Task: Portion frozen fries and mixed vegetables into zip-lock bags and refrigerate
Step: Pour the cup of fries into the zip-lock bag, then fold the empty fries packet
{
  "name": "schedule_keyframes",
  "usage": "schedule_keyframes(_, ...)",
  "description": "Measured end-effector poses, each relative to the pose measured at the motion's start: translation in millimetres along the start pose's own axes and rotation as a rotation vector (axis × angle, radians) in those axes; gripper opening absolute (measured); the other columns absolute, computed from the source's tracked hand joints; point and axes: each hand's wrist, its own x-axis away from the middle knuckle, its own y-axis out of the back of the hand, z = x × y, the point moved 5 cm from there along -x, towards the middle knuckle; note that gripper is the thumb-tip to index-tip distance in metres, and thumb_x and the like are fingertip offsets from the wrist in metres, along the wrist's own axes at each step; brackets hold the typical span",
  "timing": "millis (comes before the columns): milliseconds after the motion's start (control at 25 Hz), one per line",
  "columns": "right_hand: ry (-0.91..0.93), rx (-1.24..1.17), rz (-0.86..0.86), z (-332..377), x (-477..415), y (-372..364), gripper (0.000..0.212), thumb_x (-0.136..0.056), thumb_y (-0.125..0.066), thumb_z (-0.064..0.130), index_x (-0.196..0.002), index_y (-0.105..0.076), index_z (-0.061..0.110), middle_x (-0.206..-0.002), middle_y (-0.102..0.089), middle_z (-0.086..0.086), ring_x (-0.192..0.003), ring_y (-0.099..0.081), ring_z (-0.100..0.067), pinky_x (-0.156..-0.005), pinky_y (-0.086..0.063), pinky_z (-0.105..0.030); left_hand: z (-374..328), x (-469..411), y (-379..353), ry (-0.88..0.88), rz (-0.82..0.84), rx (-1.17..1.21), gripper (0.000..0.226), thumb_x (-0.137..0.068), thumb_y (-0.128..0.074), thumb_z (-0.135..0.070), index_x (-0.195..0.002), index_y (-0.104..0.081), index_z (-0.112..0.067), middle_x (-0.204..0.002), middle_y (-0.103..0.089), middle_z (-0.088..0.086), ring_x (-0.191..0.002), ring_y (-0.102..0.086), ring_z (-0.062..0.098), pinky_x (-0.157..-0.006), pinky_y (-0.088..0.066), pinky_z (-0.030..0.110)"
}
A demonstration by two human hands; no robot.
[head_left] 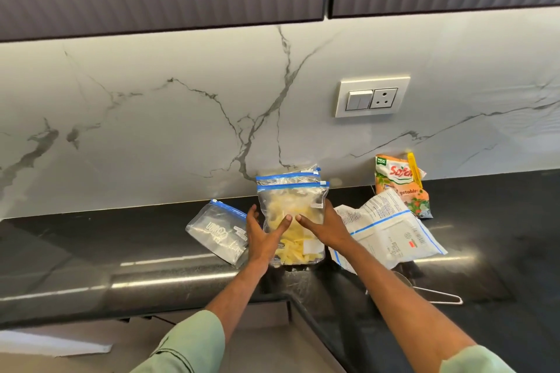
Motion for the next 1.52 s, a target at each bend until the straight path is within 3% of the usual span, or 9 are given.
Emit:
schedule_keyframes(80, -0.029, -0.066, -0.086, 3, -11, -3, 0.093, -0.082, -0.084, 0.053, -0.155, -0.034, 0.024, -0.143, -0.049, 0.011, -0.128, -0.051, -0.011, -0.103, -0.045, -0.035, -15, -13, -3, 0.029, 0.071, 0.018, 0.122, -0.057, -0.089, -0.068, -0.155, -0.027, -0.029, -0.147, -0.047, -0.005, -0.128, -0.051, 0.016, -0.105, -0.049, 0.041)
schedule_keyframes(280, -0.053, -0.216, -0.113, -8, -27, -17, 0.076, -0.082, -0.085, 0.048, -0.145, -0.046, 0.028, -0.136, -0.062, 0.008, -0.125, -0.063, -0.016, -0.09, -0.051, -0.022, -23, -50, -12, 0.108, 0.155, 0.042, 0.093, -0.06, -0.09, -0.063, -0.135, -0.049, -0.027, -0.127, -0.066, -0.002, -0.104, -0.068, 0.016, -0.073, -0.059, 0.031)
schedule_keyframes(520, -0.091, -0.241, -0.211, -15, -37, -22, 0.065, -0.08, -0.085, 0.056, -0.131, -0.054, 0.031, -0.127, -0.067, 0.006, -0.115, -0.067, -0.015, -0.1, -0.057, -0.045, -4, -75, -15, 0.093, 0.041, -0.109, 0.114, -0.042, -0.072, -0.096, -0.133, -0.049, -0.032, -0.134, -0.059, 0.001, -0.118, -0.064, 0.025, -0.094, -0.058, 0.053)
schedule_keyframes(640, -0.123, -0.217, -0.239, -8, -37, -21, 0.065, -0.079, -0.084, 0.06, -0.127, -0.053, 0.028, -0.127, -0.065, 0.001, -0.118, -0.066, -0.022, -0.099, -0.056, -0.046, -24, -49, -16, 0.082, 0.012, -0.143, 0.122, -0.044, -0.064, -0.097, -0.14, -0.038, -0.026, -0.136, -0.053, 0.003, -0.124, -0.057, 0.029, -0.101, -0.052, 0.055)
schedule_keyframes(760, -0.173, -0.169, -0.232, -2, -27, -12, 0.078, -0.082, -0.082, 0.057, -0.14, -0.048, 0.017, -0.137, -0.06, -0.004, -0.125, -0.062, -0.027, -0.098, -0.052, -0.039, -31, -29, -16, -0.005, 0.08, -0.194, 0.134, -0.038, -0.068, -0.099, -0.146, -0.03, -0.028, -0.143, -0.05, 0.002, -0.132, -0.053, 0.027, -0.106, -0.049, 0.055)
schedule_keyframes(1080, -0.047, -0.149, -0.257, 11, 12, 18, 0.069, -0.086, -0.066, 0.07, -0.137, -0.043, 0.029, -0.137, -0.058, 0.008, -0.13, -0.059, -0.02, -0.097, -0.05, -0.033, 11, 5, 0, -0.195, 0.207, -0.386, 0.153, -0.044, -0.093, -0.071, -0.158, 0.006, -0.045, -0.163, -0.031, -0.005, -0.149, -0.036, 0.021, -0.115, -0.039, 0.059)
schedule_keyframes(1240, -0.042, -0.06, -0.326, -13, 35, 48, 0.09, -0.082, -0.076, 0.068, -0.152, -0.039, 0.025, -0.152, -0.049, 0.003, -0.135, -0.05, -0.016, -0.11, -0.047, -0.04, 6, 9, 9, -0.141, 0.215, -0.374, 0.147, -0.057, -0.095, -0.057, -0.161, 0.006, -0.034, -0.167, -0.027, 0.001, -0.15, -0.035, 0.027, -0.117, -0.036, 0.059)
schedule_keyframes(1400, -0.099, -0.099, -0.003, -24, 18, 37, 0.116, -0.069, -0.091, 0.059, -0.16, -0.027, 0.027, -0.163, -0.038, 0.0, -0.145, -0.044, -0.023, -0.115, -0.045, -0.042, -15, -14, 9, -0.013, 0.188, -0.12, 0.14, -0.048, -0.092, -0.071, -0.16, -0.017, -0.031, -0.155, -0.046, 0.0, -0.139, -0.05, 0.028, -0.109, -0.047, 0.057)
schedule_keyframes(1520, -0.023, -0.221, -0.004, -7, -10, 14, 0.103, -0.069, -0.096, 0.048, -0.152, -0.037, 0.032, -0.15, -0.052, 0.01, -0.131, -0.057, -0.007, -0.1, -0.053, -0.022, -24, -43, -2, 0.053, 0.236, 0.028, 0.112, -0.045, -0.091, -0.075, -0.14, -0.049, -0.034, -0.133, -0.067, 0.0, -0.116, -0.068, 0.023, -0.097, -0.056, 0.055)
